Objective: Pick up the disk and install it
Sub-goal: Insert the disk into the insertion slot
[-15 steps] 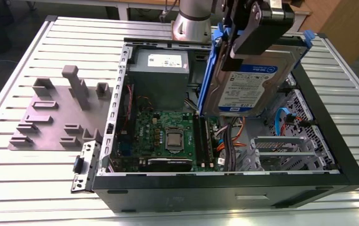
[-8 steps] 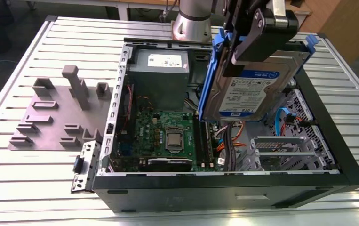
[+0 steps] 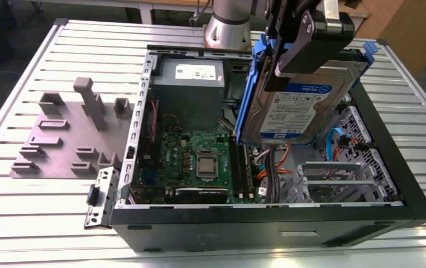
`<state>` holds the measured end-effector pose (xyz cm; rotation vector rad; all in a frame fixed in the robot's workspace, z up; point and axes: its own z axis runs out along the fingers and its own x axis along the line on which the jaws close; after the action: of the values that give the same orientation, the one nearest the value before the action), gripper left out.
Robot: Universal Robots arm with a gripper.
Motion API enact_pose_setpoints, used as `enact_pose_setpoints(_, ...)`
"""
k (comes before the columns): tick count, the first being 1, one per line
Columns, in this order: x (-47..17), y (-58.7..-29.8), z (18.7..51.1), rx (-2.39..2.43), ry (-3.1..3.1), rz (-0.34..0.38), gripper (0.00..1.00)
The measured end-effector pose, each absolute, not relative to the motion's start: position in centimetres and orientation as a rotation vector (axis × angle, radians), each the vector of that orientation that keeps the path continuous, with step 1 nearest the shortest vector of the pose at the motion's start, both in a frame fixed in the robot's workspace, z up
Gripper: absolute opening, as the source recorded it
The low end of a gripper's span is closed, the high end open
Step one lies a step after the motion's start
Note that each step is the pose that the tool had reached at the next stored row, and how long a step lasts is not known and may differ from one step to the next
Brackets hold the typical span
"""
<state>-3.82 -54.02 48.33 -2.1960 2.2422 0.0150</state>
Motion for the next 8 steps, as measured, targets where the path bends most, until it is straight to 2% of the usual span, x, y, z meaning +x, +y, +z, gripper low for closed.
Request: enact_pose_setpoints(8,-3.82,-54.08,48.33,-2.186,2.232,0.037,0.36)
